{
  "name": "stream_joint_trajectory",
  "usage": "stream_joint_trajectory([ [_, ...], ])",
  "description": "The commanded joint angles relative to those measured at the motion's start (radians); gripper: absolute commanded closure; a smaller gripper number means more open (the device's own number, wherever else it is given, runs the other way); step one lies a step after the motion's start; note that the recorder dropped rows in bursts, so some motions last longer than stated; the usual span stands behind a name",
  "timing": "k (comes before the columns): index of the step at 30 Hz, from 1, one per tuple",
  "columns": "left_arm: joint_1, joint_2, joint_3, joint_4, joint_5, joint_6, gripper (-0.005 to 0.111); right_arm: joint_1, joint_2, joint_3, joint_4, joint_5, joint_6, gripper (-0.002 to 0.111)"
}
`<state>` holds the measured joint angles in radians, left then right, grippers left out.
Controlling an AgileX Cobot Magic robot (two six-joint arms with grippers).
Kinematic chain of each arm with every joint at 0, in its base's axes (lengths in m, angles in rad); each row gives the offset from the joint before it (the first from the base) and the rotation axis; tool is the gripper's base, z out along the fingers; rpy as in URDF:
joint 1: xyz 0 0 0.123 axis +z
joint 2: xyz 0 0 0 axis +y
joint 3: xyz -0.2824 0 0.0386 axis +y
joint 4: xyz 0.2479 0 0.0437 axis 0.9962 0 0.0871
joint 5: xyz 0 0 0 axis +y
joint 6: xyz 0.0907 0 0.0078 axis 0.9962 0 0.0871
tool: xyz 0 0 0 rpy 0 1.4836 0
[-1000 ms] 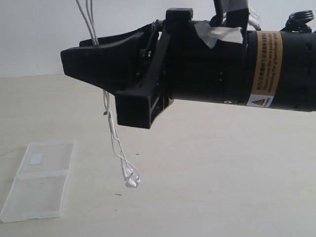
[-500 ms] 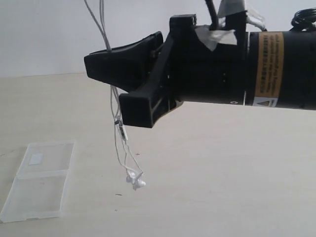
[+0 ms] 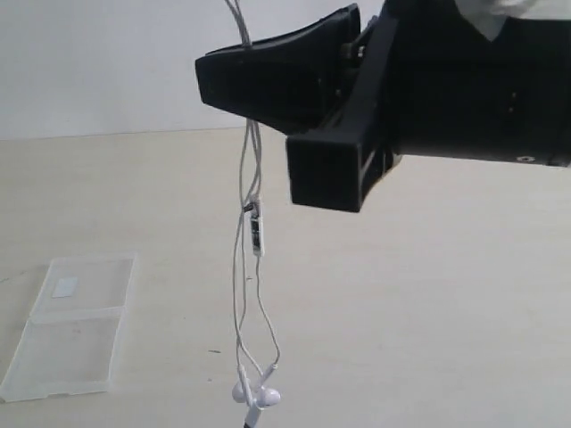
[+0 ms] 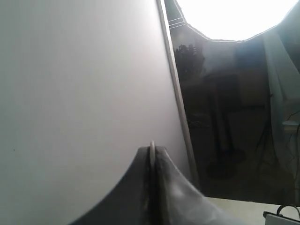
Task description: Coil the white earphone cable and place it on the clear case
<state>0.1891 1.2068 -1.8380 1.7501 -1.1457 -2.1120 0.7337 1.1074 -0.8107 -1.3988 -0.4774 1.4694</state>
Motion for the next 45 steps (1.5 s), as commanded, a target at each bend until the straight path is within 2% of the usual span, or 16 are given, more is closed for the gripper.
stream_joint_trajectory([
  [1,0.012,-0.011,0.057,-0.006,-0.013,-0.011,0.107,-0.002,-0.06,-0.004,-0.078,0.046,0.083,0.108],
  [7,0.012,-0.011,0.181,-0.006,-0.032,-0.011,0.107,-0.002,-0.143,-0.006,-0.138,0.116,0.155,0.108],
  [15,0.012,-0.011,0.328,-0.006,-0.057,-0.011,0.107,-0.002,-0.176,-0.006,-0.236,0.12,0.282,0.108],
  [25,0.01,-0.011,0.558,-0.006,-0.063,0.09,0.107,-0.002,-0.194,-0.026,-0.223,0.11,0.287,0.108],
  [35,0.01,-0.011,0.783,-0.006,-0.075,0.101,0.105,-0.002,-0.204,-0.048,-0.215,0.108,0.306,0.108],
  [38,0.01,-0.011,0.832,-0.006,-0.075,0.101,0.09,-0.002,-0.204,-0.055,-0.215,0.108,0.306,0.108],
  [45,0.01,-0.013,0.862,-0.006,-0.075,0.085,0.033,-0.002,-0.204,-0.057,-0.213,0.108,0.312,0.108],
])
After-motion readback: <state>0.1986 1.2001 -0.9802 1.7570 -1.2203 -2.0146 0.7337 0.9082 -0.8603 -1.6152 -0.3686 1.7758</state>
